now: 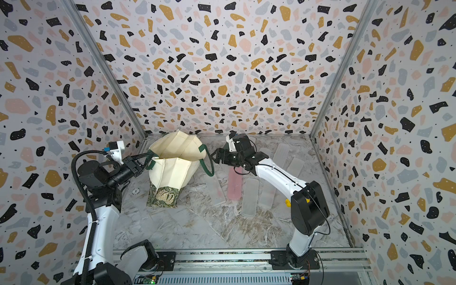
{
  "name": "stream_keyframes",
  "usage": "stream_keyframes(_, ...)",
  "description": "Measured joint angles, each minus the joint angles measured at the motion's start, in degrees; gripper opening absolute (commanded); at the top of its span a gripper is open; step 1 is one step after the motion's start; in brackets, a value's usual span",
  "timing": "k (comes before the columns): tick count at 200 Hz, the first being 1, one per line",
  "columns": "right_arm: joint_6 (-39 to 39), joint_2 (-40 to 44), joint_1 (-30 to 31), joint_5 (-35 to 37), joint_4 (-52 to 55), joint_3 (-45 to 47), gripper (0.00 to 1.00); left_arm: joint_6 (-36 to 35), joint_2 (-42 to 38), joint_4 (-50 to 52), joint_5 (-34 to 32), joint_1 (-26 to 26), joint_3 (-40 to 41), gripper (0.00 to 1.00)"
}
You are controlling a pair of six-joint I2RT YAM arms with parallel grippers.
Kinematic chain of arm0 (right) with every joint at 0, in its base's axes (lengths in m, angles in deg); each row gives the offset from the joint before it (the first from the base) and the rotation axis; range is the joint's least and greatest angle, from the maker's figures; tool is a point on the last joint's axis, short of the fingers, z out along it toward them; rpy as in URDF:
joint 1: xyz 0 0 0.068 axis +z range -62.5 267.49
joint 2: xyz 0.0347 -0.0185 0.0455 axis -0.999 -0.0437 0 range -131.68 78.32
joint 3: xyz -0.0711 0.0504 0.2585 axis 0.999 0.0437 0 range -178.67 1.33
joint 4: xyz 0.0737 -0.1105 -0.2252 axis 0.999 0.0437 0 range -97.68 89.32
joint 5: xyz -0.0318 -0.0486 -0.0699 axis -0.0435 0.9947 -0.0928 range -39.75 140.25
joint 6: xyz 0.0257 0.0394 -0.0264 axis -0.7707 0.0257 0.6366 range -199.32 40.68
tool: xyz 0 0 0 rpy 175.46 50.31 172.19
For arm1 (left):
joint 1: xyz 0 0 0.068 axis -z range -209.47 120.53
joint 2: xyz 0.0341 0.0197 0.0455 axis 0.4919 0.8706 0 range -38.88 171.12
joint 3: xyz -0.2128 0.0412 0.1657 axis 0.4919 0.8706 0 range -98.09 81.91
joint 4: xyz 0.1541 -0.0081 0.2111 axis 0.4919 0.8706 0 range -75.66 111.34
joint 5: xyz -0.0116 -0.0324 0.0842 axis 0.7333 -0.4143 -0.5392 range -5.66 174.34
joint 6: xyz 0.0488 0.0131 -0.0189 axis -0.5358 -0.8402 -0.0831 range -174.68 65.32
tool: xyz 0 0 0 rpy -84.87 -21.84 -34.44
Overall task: Take out the pencil case from the canvas bag
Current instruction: Place the pencil case at the center of the board.
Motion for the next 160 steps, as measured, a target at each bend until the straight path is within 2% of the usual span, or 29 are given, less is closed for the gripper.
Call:
stream_keyframes(29,-2.49,1.14,-0.61,-0.22,-0.37,0.11,1.0,0.02,-1.53,0.0,0.35,0.02,0.0,0.0)
stream_keyframes(109,-7.04,-6.32,4.81,-1.68,-1.95,-1.33,0.96,0.33,-4.07,1.05,1.27,0.02,0.0,0.0)
stream_keyframes(160,-9.11,-7.65,4.94,-0.94,-3.61,-2.12,0.94,0.04,-6.12,3.17,1.73,0.0,0.0,0.0)
